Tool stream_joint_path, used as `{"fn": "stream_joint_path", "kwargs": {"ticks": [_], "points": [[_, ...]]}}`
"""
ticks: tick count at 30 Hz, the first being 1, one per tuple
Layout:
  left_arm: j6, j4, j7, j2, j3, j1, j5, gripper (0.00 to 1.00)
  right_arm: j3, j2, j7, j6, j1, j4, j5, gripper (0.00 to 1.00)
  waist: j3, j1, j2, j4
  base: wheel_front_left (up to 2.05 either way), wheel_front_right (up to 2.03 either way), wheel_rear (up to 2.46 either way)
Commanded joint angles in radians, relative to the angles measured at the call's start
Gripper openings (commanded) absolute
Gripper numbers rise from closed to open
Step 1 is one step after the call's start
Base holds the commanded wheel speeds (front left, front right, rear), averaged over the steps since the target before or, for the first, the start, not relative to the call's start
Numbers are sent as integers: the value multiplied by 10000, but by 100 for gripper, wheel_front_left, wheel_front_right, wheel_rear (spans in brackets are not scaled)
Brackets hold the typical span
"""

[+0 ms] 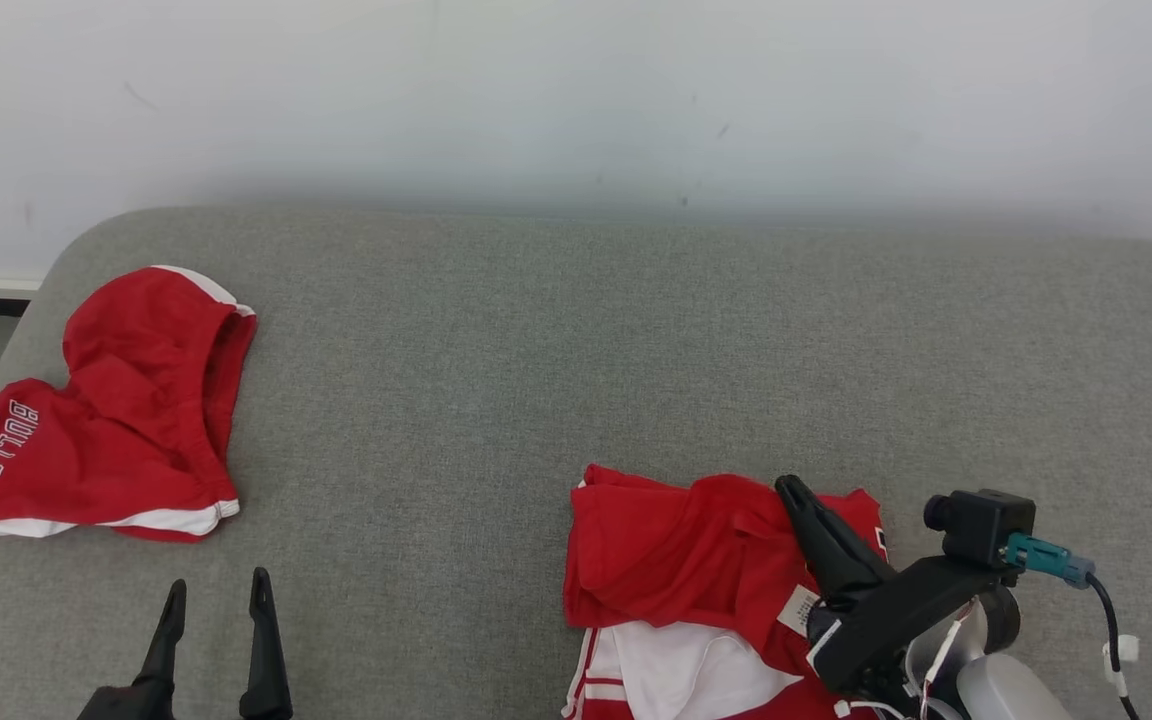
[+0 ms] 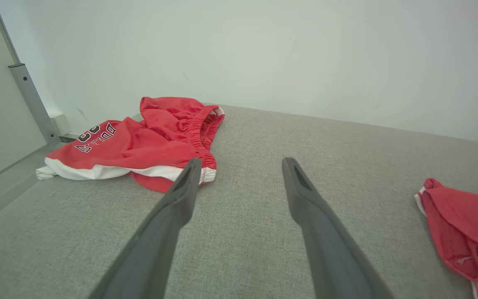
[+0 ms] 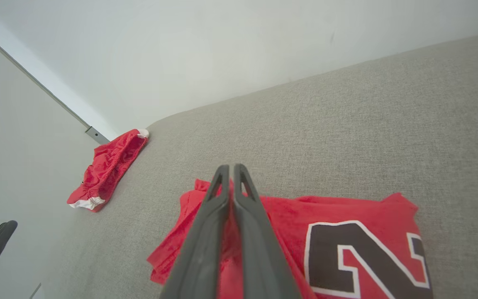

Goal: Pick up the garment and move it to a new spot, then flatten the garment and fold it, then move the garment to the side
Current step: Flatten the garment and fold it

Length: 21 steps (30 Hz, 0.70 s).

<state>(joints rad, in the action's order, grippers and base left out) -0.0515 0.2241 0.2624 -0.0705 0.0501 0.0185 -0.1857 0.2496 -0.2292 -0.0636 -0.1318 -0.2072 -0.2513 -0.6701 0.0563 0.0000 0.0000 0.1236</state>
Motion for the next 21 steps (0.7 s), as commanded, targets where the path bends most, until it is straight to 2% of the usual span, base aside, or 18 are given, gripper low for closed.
{"fn": "stream_joint_path", "kwargs": {"ticks": [1,8,15,16,17,18,21], "points": [[23,25,33,38,42,-95,20,100,164,21,98,26,52,222,-71,0,-39,0,0,-15,0,0,0],[-4,-7,33,71,16,-116,16,100,878,519,-46,26,762,1731,-533,0,-97,0,0,-48,0,0,0],[-77,42,33,89,0,-46,10,100,1663,1035,-413,26,1852,2618,-298,0,-63,0,0,-33,0,0,0],[-77,51,33,95,5,-52,10,100,1734,1076,-463,26,1987,2633,-276,9,-63,0,0,-36,0,0,0],[-78,64,33,99,5,-55,9,100,1792,1109,-410,26,2056,2678,-214,37,-57,0,0,-43,0,0,0],[-81,93,33,109,4,-54,9,100,1932,1157,-371,26,2183,2757,-267,100,-57,0,0,-60,0,0,0],[-84,132,33,115,29,-37,8,100,2125,1141,-298,26,2310,3130,-589,100,-95,0,0,-109,0,0,0]]}}
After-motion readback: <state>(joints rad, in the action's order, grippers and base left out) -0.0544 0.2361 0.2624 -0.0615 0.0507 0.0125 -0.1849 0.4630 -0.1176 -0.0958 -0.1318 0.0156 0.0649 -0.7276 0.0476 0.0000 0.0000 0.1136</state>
